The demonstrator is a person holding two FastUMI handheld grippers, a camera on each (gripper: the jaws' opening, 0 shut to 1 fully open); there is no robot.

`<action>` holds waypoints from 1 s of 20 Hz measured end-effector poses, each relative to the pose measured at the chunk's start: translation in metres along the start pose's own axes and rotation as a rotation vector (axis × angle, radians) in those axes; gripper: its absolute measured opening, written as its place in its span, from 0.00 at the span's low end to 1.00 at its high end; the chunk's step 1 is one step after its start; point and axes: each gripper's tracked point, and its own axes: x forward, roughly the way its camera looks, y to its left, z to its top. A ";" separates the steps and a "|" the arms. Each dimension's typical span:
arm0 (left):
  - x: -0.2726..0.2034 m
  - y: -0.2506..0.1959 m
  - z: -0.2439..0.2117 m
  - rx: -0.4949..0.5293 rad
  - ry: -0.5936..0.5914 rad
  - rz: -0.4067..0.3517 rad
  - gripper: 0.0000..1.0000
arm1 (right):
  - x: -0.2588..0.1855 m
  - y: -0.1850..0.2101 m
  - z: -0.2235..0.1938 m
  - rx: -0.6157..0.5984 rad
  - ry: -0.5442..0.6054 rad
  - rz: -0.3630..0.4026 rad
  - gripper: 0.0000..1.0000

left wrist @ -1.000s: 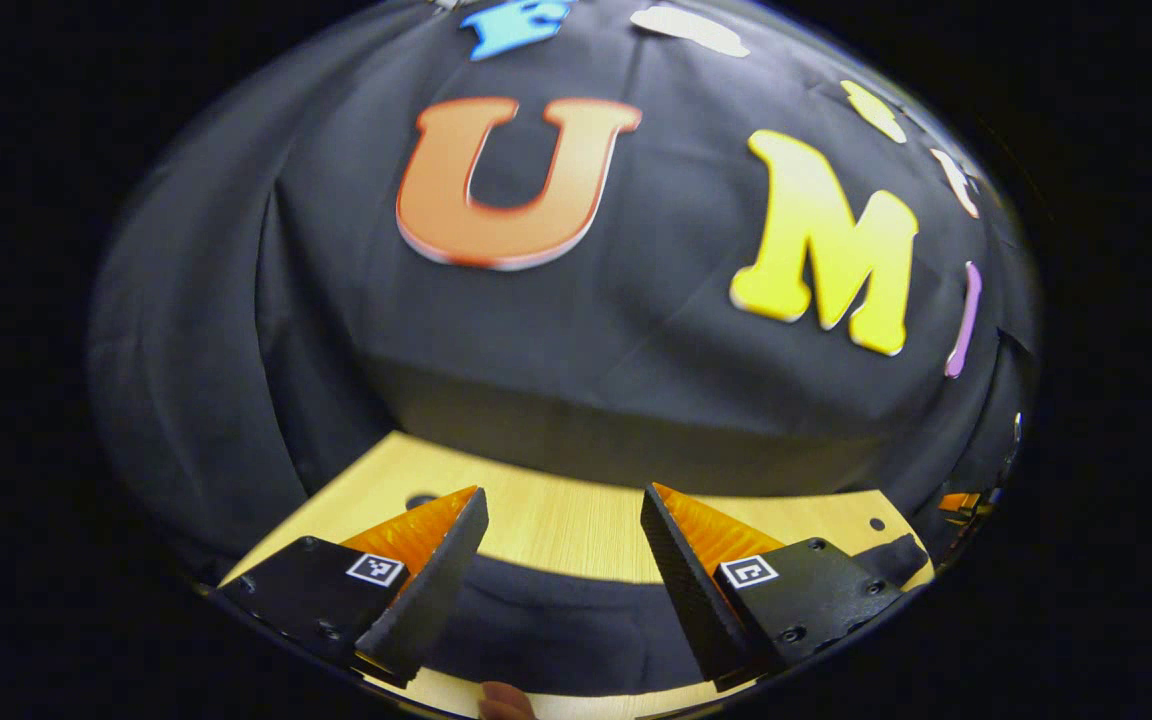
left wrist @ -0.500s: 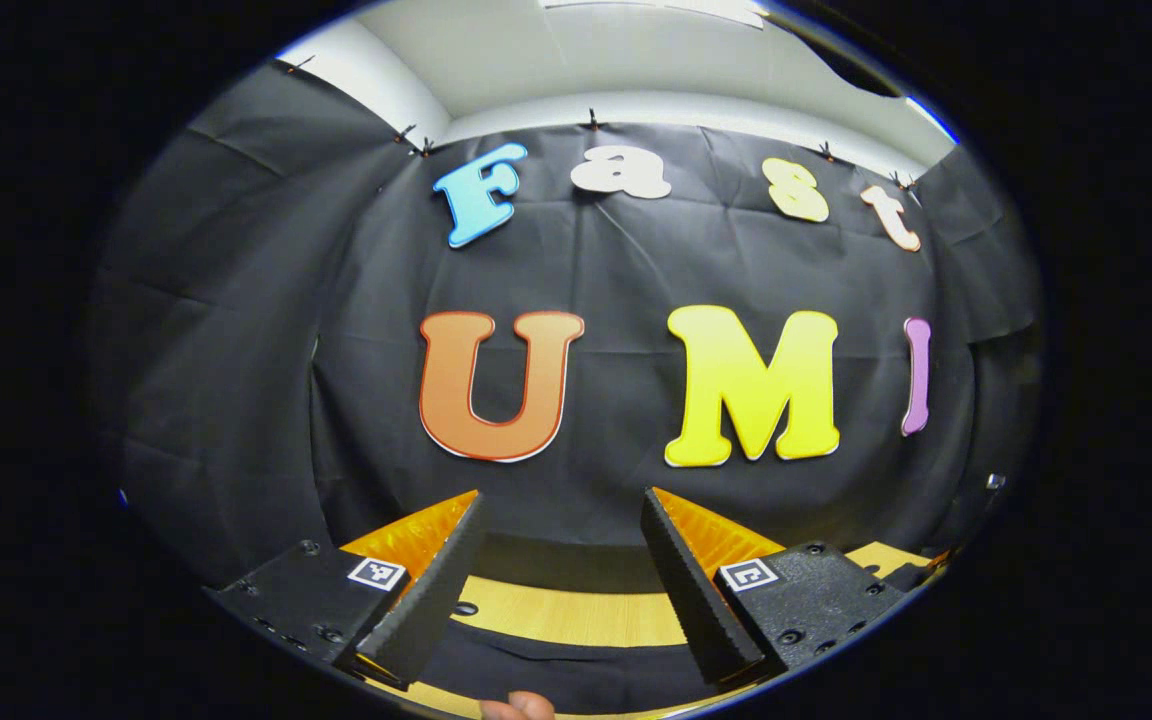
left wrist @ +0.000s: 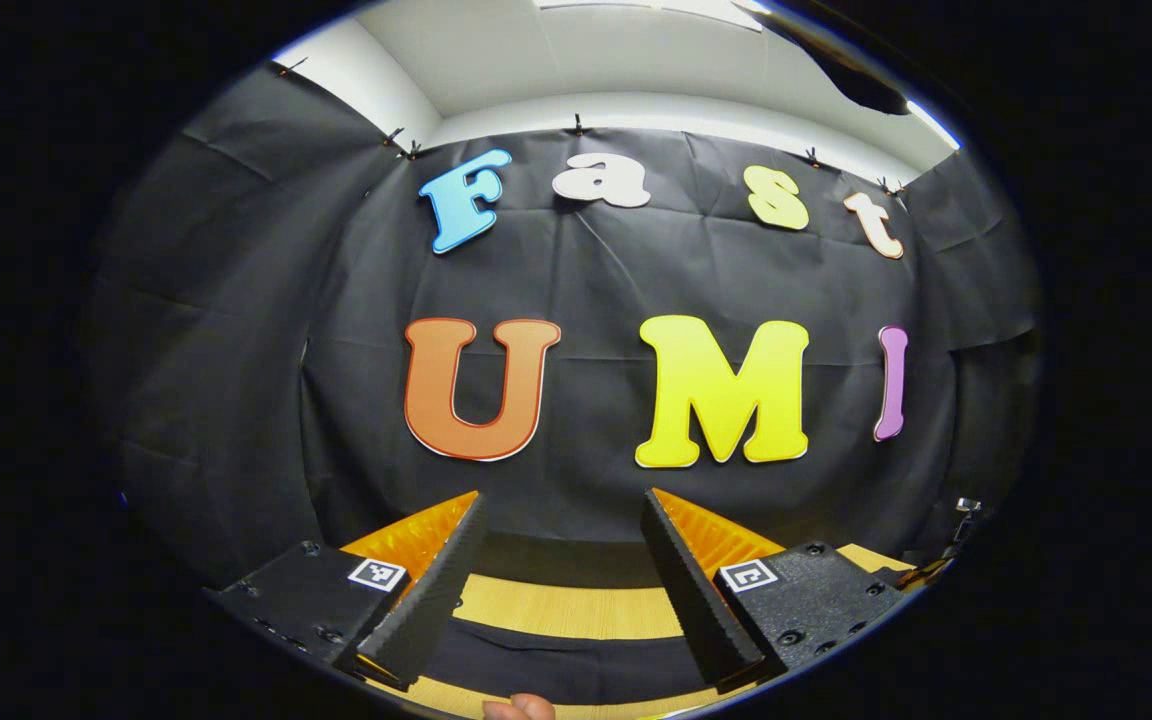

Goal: Grasp the waist and the cuffs of the jeans and fold them to make the two legs overlap; first hold the waist and fold one-third of the jeans toward the cuffs, then hold the cuffs and fold the remaining one-third in the same direction to finish folding.

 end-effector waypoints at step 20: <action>-0.021 0.026 0.000 -0.036 0.036 0.009 0.98 | -0.178 0.093 0.042 -0.401 -0.364 0.253 0.02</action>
